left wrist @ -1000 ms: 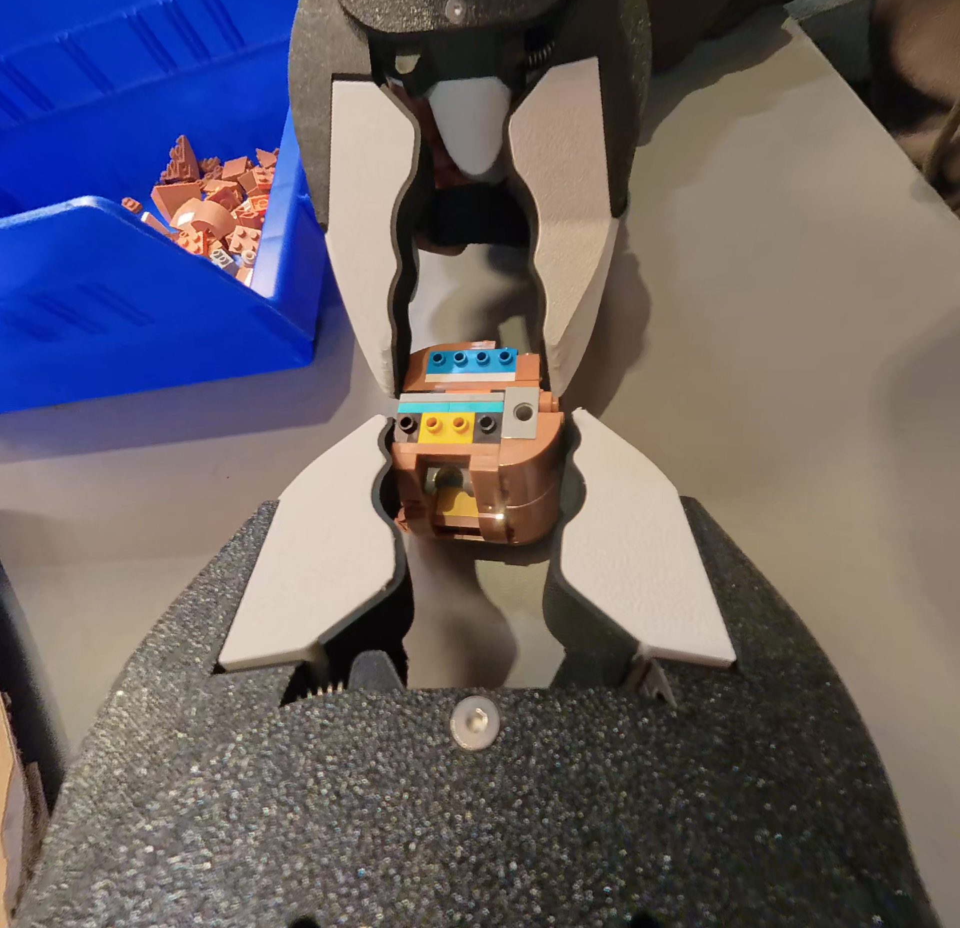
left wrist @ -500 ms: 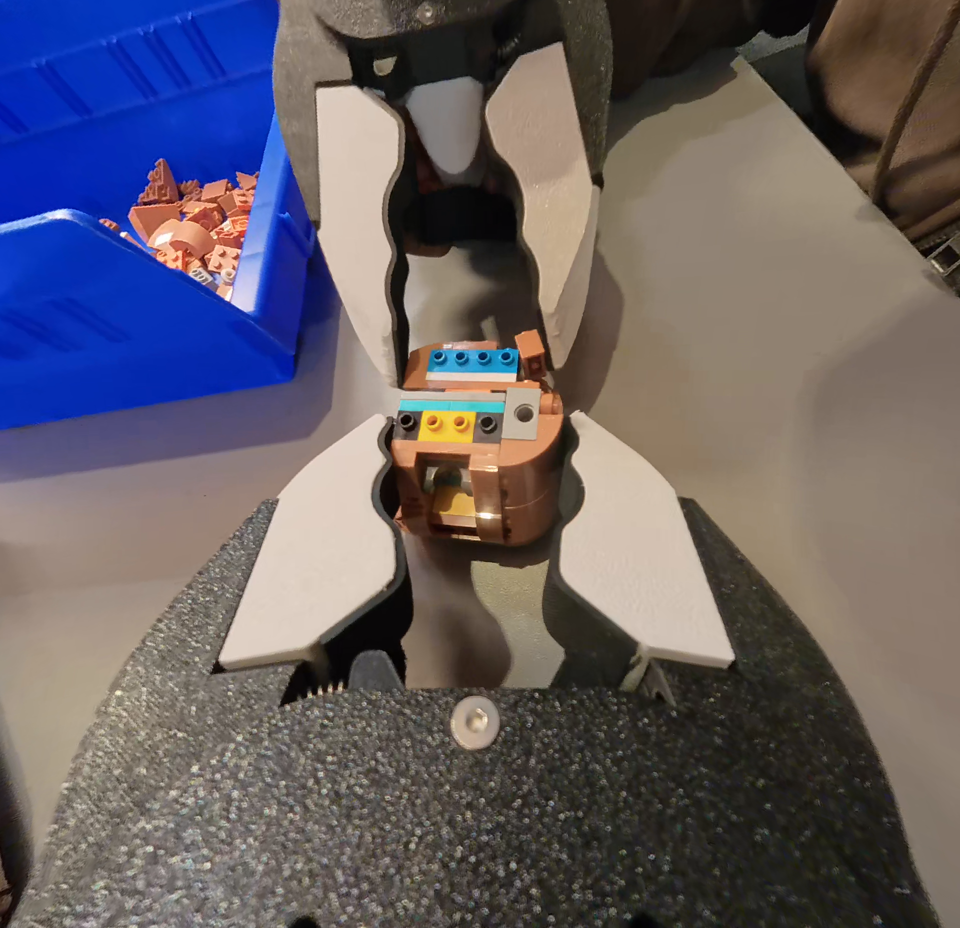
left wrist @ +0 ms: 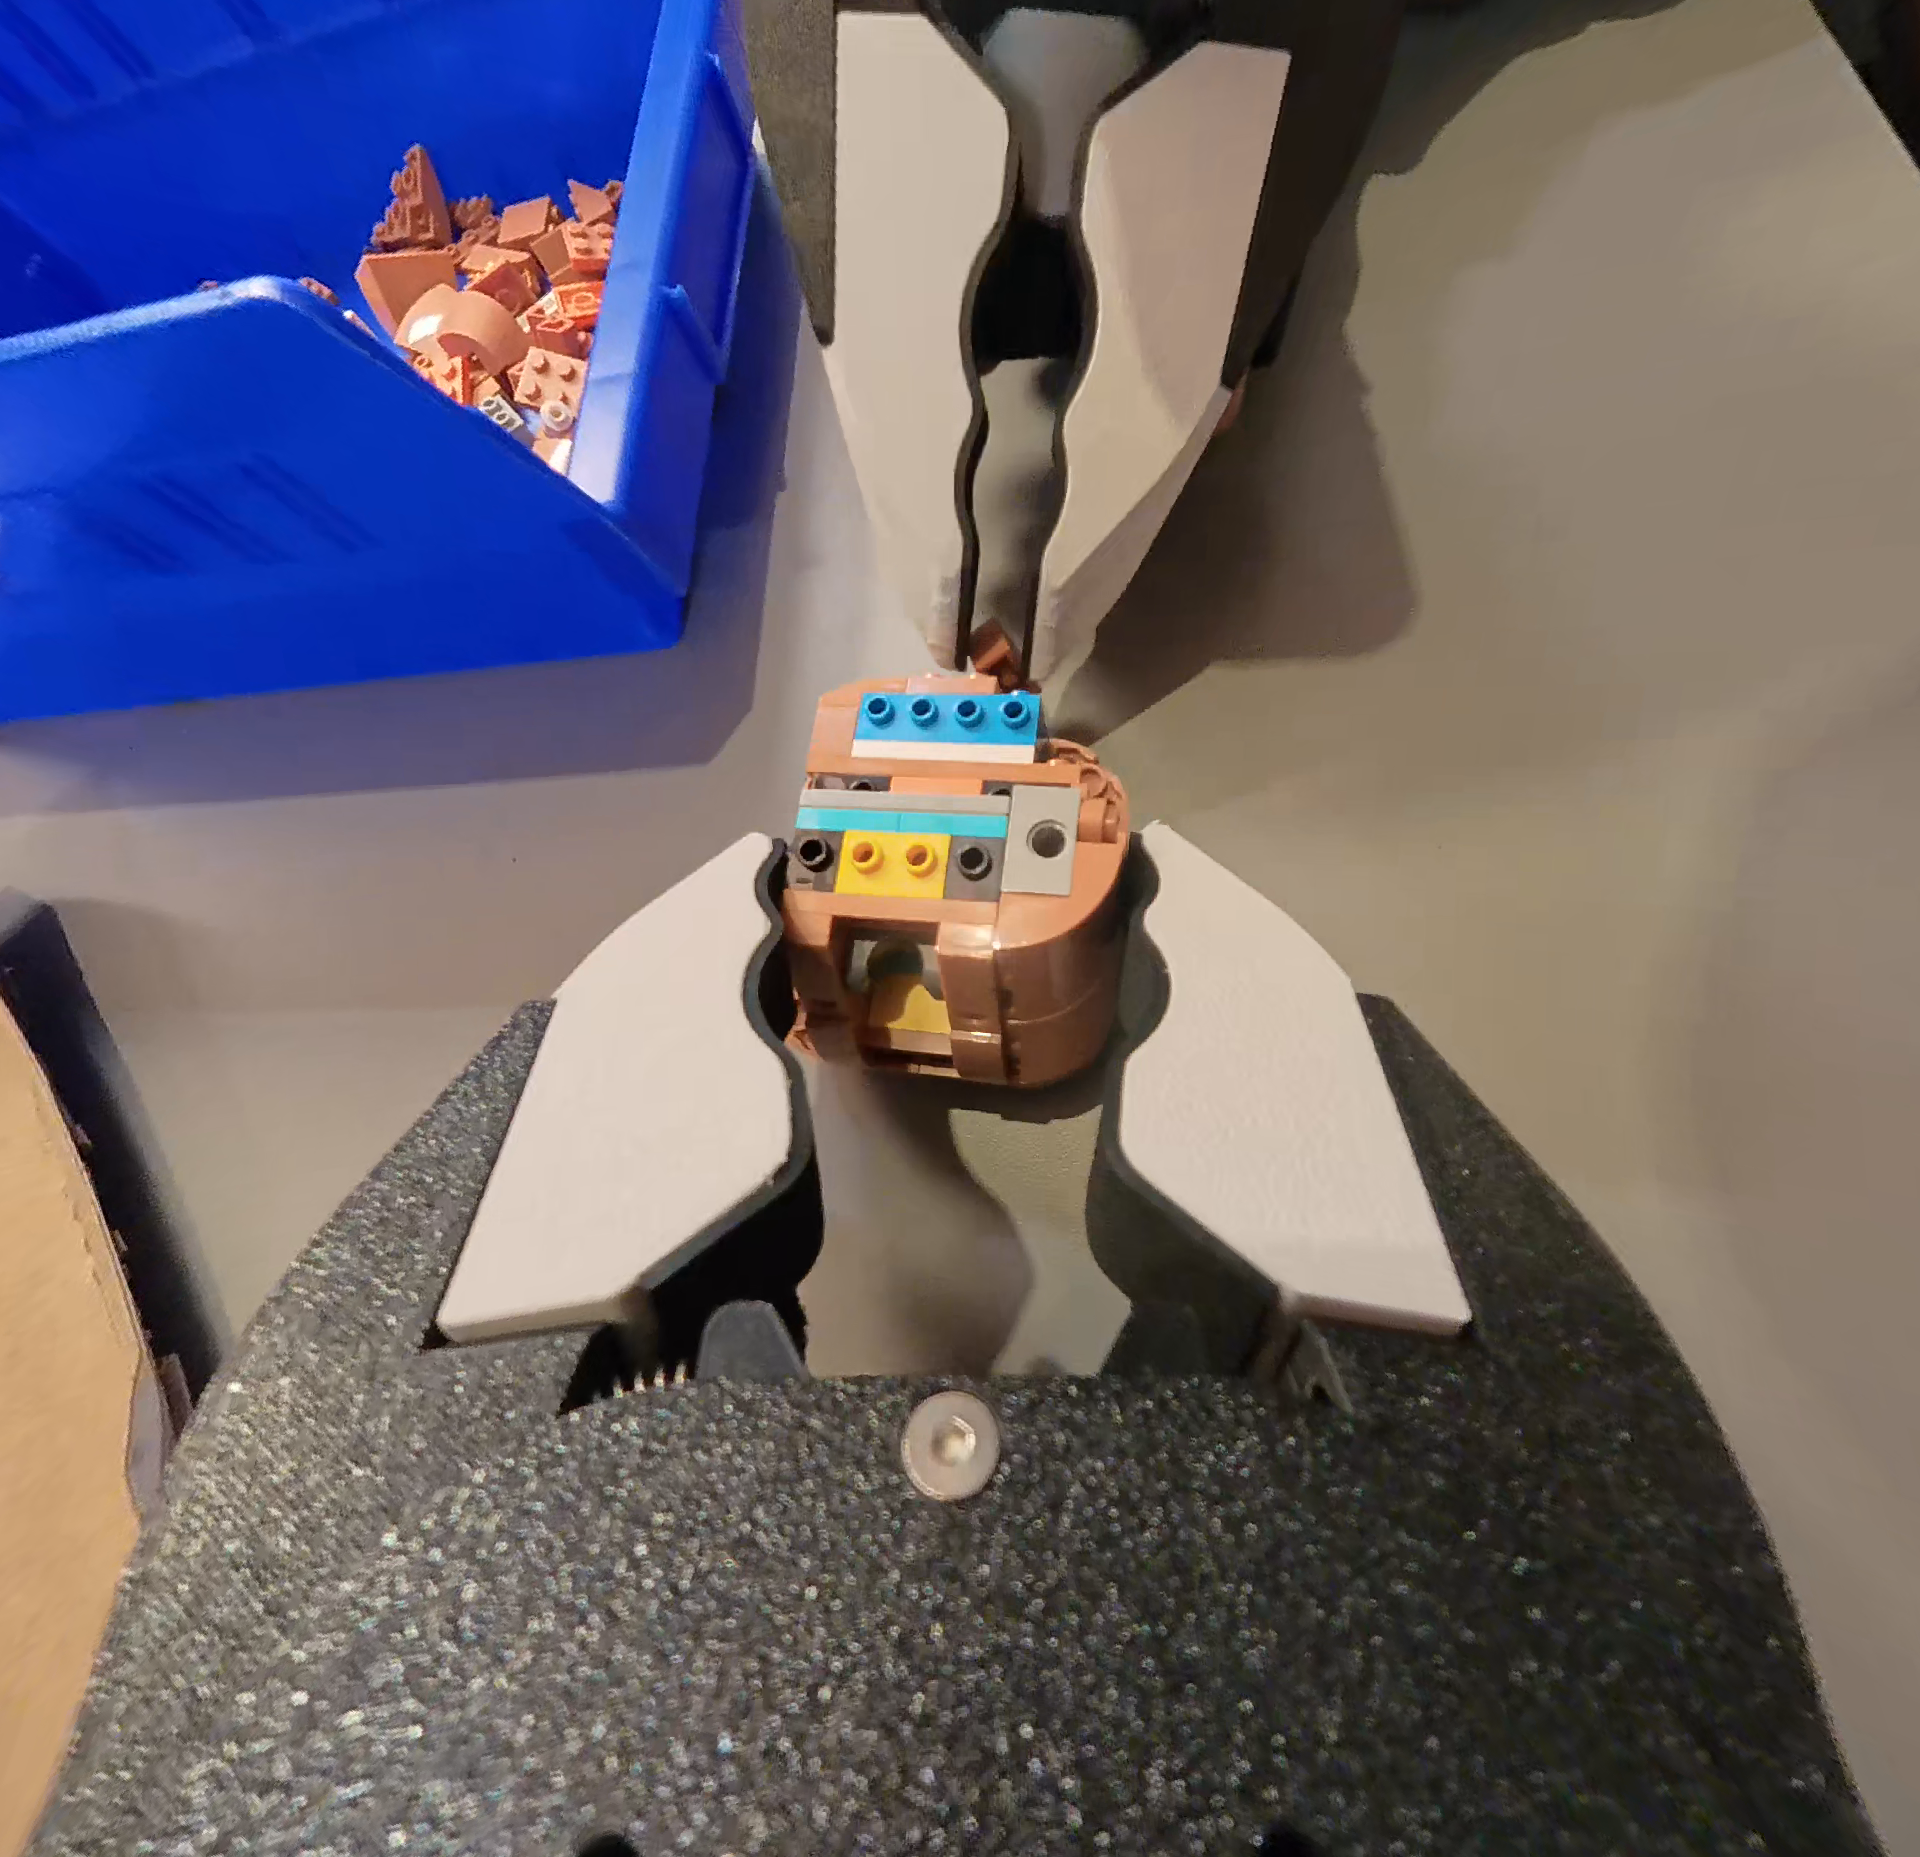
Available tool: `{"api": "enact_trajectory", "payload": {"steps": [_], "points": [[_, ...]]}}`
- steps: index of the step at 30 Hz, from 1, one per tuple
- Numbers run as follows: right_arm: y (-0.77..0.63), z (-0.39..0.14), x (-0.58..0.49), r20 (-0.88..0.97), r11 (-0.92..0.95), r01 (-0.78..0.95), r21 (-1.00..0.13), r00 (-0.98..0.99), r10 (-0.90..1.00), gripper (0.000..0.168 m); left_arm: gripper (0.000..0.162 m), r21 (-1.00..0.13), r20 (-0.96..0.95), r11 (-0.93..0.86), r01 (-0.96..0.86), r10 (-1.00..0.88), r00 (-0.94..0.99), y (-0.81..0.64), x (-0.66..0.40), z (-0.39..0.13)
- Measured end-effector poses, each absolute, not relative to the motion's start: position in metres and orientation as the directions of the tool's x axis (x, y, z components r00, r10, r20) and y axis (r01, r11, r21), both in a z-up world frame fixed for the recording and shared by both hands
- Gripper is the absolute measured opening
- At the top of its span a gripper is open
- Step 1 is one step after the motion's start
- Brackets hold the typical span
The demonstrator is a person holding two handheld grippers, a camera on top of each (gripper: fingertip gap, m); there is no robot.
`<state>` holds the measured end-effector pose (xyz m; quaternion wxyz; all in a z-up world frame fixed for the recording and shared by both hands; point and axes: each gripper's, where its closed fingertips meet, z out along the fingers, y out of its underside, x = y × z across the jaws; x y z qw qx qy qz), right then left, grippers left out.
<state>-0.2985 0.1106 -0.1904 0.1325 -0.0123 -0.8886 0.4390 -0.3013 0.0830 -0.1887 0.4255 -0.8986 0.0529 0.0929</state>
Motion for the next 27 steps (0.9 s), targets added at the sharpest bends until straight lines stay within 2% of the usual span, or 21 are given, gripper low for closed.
{"api": "enact_trajectory", "payload": {"steps": [7, 9, 12, 14, 15, 17, 19, 22, 25, 27], "points": [[0.115, -0.182, -0.303, 0.254, 0.592, -0.116, -0.798, -0.955, 0.155, 0.009, 0.061, -0.737, -0.231, -0.658, -0.154, 0.031, 0.972, 0.080, -0.310, -0.189], [0.113, -0.155, -0.303, 0.349, 0.505, -0.222, -0.834, -0.921, 0.171, 0.009, 0.061, -0.738, -0.231, -0.658, -0.148, 0.040, 0.972, 0.079, -0.311, -0.188], [0.132, -0.097, -0.326, 0.477, 0.354, -0.348, -0.868, -0.786, 0.395, 0.009, 0.061, -0.739, -0.234, -0.657, -0.149, 0.042, 0.971, 0.079, -0.312, -0.188], [0.164, -0.080, -0.365, 0.456, 0.367, -0.278, -0.888, -0.639, 0.619, 0.010, 0.061, -0.740, -0.235, -0.656, -0.150, 0.044, 0.971, 0.079, -0.312, -0.188], [0.181, -0.085, -0.384, 0.442, 0.404, -0.201, -0.892, -0.571, 0.692, 0.017, 0.061, -0.741, -0.235, -0.655, -0.148, 0.045, 0.971, 0.080, -0.312, -0.188], [0.200, -0.106, -0.407, 0.412, 0.462, -0.042, -0.886, -0.530, 0.741, 0.043, 0.061, -0.742, -0.233, -0.654, -0.145, 0.049, 0.971, 0.080, -0.312, -0.188], [0.199, -0.118, -0.408, 0.382, 0.466, 0.011, -0.885, -0.558, 0.737, 0.045, 0.061, -0.744, -0.231, -0.653, -0.143, 0.050, 0.972, 0.081, -0.312, -0.188], [0.177, -0.113, -0.390, 0.412, 0.467, -0.086, -0.880, -0.627, 0.661, 0.037, 0.061, -0.749, -0.226, -0.648, -0.141, 0.050, 0.973, 0.081, -0.312, -0.187], [0.141, -0.120, -0.351, 0.433, 0.461, -0.211, -0.862, -0.781, 0.450, 0.023, 0.061, -0.762, -0.211, -0.634, -0.131, 0.051, 0.976, 0.081, -0.311, -0.187], [0.125, -0.138, -0.329, 0.382, 0.474, -0.202, -0.857, -0.867, 0.320, 0.022, 0.061, -0.773, -0.198, -0.620, -0.133, 0.037, 0.980, 0.081, -0.309, -0.187]]}}
